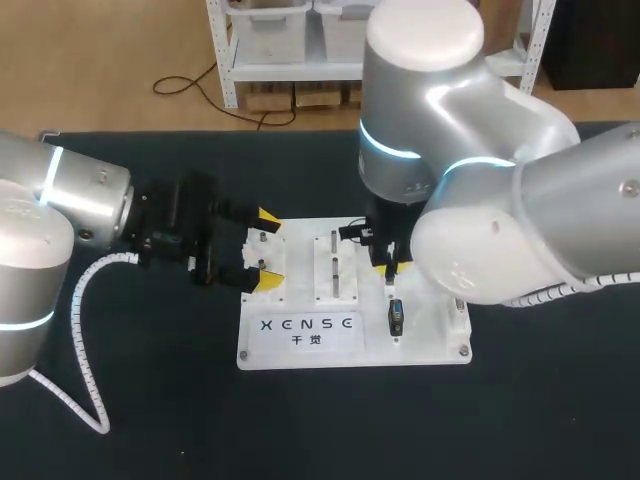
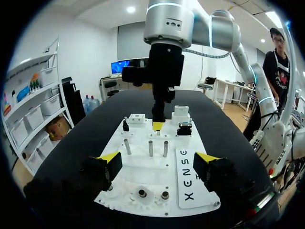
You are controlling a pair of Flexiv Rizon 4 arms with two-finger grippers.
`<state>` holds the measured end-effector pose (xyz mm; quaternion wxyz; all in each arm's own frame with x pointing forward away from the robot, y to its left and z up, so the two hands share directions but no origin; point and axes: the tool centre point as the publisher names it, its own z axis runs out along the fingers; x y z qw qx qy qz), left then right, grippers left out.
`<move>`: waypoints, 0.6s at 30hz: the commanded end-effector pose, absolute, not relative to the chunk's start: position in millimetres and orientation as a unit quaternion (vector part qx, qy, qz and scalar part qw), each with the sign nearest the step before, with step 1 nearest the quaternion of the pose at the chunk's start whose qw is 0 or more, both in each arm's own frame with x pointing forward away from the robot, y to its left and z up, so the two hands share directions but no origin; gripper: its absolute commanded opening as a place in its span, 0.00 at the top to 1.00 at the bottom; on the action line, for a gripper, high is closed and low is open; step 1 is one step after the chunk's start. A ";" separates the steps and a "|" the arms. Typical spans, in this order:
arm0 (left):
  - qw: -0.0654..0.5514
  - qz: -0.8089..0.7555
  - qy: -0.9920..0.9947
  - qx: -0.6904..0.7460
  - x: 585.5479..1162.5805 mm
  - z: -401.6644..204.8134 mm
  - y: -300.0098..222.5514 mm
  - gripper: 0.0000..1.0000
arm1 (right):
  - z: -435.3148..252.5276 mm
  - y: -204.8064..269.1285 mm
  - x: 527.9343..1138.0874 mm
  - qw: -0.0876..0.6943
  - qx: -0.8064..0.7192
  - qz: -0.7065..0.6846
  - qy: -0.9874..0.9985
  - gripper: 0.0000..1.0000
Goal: Insert the Ethernet cable into its matching sockets.
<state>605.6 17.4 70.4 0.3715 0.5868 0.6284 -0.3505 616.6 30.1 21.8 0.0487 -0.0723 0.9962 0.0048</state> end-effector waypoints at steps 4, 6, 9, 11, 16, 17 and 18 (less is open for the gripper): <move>0.374 -0.351 0.627 0.586 605.4 69.0 18.2 0.00 | 32.6 24.4 614.9 0.052 -0.067 0.009 0.996 1.00; 0.374 -0.351 0.627 0.586 605.4 69.0 18.2 0.00 | 39.8 18.9 615.4 0.054 -0.066 0.011 0.996 1.00; 0.374 -0.351 0.627 0.586 605.4 69.0 18.2 0.00 | 51.3 10.4 615.7 0.057 -0.060 0.015 0.996 1.00; 0.374 -0.351 0.627 0.586 605.4 69.0 18.2 0.00 | 55.5 3.8 615.6 0.057 -0.057 0.017 0.997 1.00; 0.374 -0.351 0.627 0.586 605.4 69.0 18.2 0.00 | 60.9 -13.5 613.0 0.055 -0.052 0.011 0.997 1.00; 0.374 -0.351 0.627 0.586 605.4 69.0 18.2 0.00 | 61.2 -17.7 612.7 0.055 -0.050 0.007 0.997 1.00; 0.374 -0.351 0.627 0.586 605.4 69.0 18.2 0.00 | 60.5 -21.9 612.8 0.054 -0.046 0.005 0.997 1.00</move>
